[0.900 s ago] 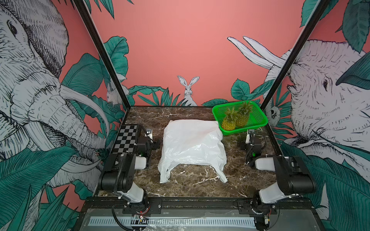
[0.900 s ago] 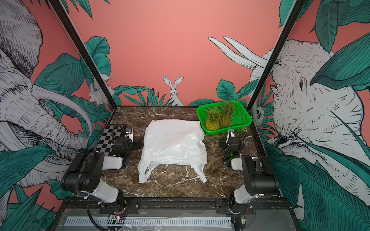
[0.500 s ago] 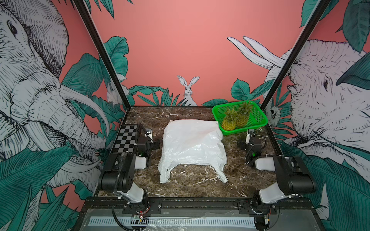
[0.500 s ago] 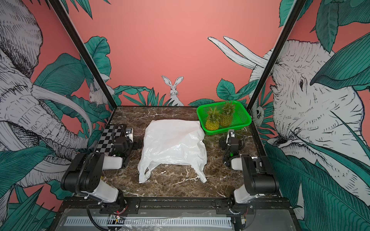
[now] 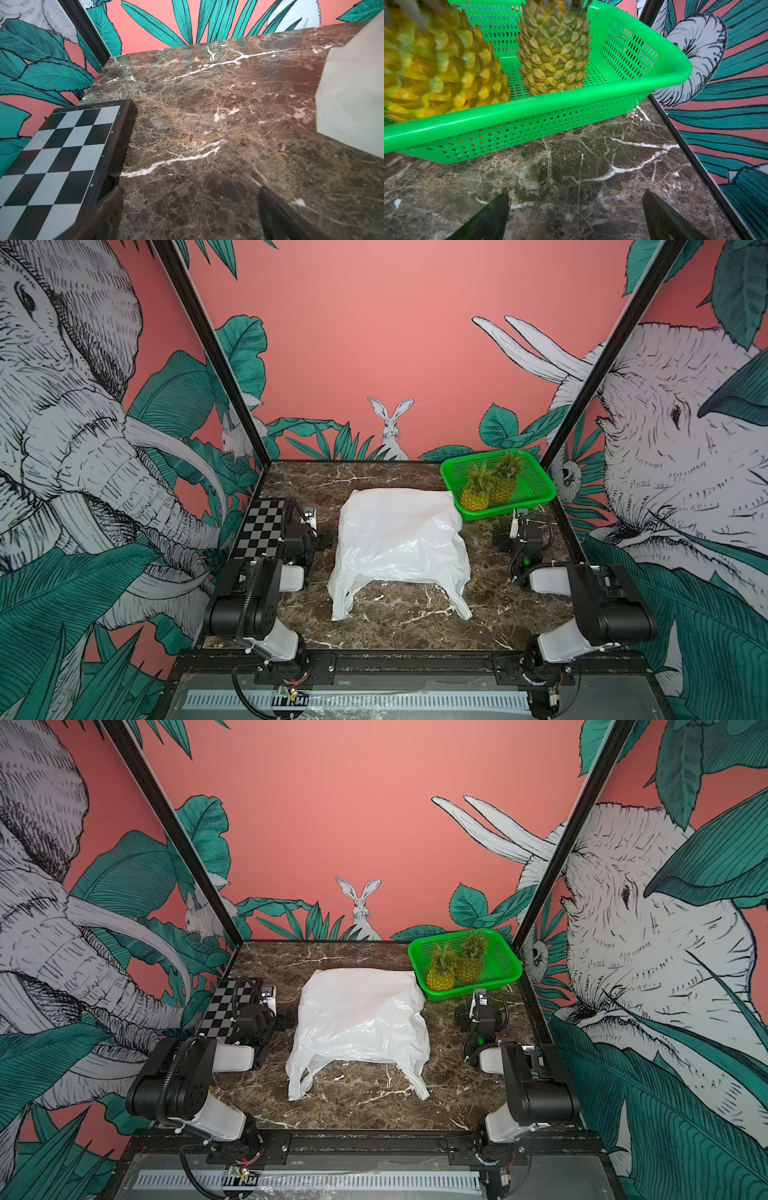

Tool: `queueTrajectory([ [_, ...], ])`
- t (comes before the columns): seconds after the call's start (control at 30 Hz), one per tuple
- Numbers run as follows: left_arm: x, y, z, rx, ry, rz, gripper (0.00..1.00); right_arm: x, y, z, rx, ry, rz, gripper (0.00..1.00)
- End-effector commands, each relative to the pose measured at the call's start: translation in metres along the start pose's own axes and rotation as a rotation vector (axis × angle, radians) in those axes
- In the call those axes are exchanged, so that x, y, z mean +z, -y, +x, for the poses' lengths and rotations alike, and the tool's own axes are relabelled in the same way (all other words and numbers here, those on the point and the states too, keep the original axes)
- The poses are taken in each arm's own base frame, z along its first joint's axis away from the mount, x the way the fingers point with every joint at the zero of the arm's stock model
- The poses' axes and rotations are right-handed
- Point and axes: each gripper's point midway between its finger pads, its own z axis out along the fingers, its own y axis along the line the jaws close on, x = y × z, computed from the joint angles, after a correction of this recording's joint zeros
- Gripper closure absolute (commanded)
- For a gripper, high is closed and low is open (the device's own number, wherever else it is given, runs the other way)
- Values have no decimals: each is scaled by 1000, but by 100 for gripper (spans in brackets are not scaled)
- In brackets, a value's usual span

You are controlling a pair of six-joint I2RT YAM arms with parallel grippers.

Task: Place the pineapple into a plastic bag & tie a knot
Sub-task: Pick up the plastic bag at the center of the board.

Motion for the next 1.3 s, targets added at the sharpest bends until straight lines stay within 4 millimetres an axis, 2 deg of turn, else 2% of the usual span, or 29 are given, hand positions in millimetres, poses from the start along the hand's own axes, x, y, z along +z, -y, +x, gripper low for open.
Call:
queueTrajectory([
  [0.0, -8, -2, -25, 13, 58, 10, 0, -16, 10, -27, 24, 56, 36, 1],
  [0.13, -29, -27, -43, -61, 22, -105, 1, -44, 31, -34, 202, -59, 116, 1],
  [0.2, -43, -38, -54, -128, -8, -156, 0, -64, 39, -33, 330, -145, 153, 1],
  [0.27, -64, -42, -64, -194, -43, -159, 1, -89, 50, -30, 512, -210, 217, 1],
  [0.3, -74, -42, -71, -220, -42, -150, 1, -97, 46, -30, 549, -219, 188, 1],
  [0.37, -96, -33, -78, -257, -66, -97, 2, -109, 21, -43, 581, -185, 0, 1],
  [0.43, -119, -17, -85, -250, -79, -26, 2, -125, 4, -53, 644, -171, -127, 1],
  [0.53, -156, 13, -82, -172, -125, 73, 2, -146, -20, -52, 734, -239, -264, 7],
  [0.63, -191, 37, -68, -86, -177, 146, 2, -162, -40, -38, 809, -329, -346, 14],
  [0.77, -225, 55, -51, 62, -222, 212, 4, -178, -57, -25, 810, -407, -391, 15],
  [0.8, -230, 59, -48, 93, -235, 222, 5, -179, -58, -22, 808, -419, -391, 15],
  [0.87, -237, 84, -51, 186, -232, 306, 6, -181, -61, -15, 804, -450, -390, 13],
  [0.9, -237, 90, -51, 230, -242, 299, 6, -181, -62, -14, 806, -460, -390, 12],
  [1.0, -240, 138, -49, 454, -260, 368, 6, -180, -66, -10, 807, -494, -396, 9],
  [1.07, -247, 175, -43, 670, -259, 399, 4, -180, -68, -8, 807, -521, -395, 7],
  [1.17, -252, 208, -37, 929, -195, 325, 1, -180, -73, -7, 832, -542, -412, 7],
  [1.27, -256, 231, -39, 1007, -103, 279, 1, -183, -74, -6, 839, -557, -419, 7],
])
